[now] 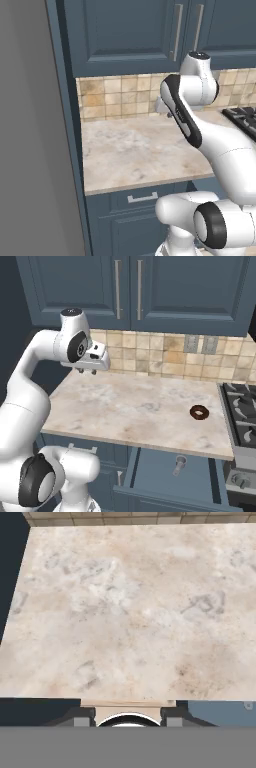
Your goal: Pick the measuring cup from the drawer and place it on the counter.
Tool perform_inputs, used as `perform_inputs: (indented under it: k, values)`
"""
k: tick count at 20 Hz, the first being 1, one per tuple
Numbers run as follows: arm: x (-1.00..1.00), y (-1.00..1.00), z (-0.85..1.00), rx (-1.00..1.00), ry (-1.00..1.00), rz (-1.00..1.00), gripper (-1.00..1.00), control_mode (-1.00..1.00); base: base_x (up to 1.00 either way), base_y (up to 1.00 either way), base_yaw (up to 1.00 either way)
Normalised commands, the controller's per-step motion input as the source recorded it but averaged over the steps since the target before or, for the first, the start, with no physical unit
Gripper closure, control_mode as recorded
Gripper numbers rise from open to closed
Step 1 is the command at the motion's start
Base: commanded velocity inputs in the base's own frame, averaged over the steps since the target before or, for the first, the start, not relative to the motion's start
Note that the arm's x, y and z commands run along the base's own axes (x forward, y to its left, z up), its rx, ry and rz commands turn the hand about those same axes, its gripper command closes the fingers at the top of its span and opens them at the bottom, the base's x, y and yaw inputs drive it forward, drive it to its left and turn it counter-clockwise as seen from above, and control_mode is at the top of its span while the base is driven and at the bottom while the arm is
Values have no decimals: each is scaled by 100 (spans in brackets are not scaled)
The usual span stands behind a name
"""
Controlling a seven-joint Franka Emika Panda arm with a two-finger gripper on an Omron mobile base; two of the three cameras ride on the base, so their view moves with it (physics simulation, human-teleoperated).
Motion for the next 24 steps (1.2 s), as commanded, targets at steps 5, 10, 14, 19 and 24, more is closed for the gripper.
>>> perform_inputs:
  k: [5, 10, 14, 19, 24]
  values:
    - [-13, -28, 0, 0, 0, -3, -100, -100, 0, 0, 0]
    - [-27, -78, -4, 1, 0, -11, -100, -100, 0, 0, 0]
    - [-31, -100, -16, 8, 0, -13, -100, -100, 0, 0, 0]
    - [-33, -100, -19, 10, 15, -12, -100, -100, 0, 0, 0]
    - [-43, -100, -22, 9, 33, -11, -100, -100, 0, 0, 0]
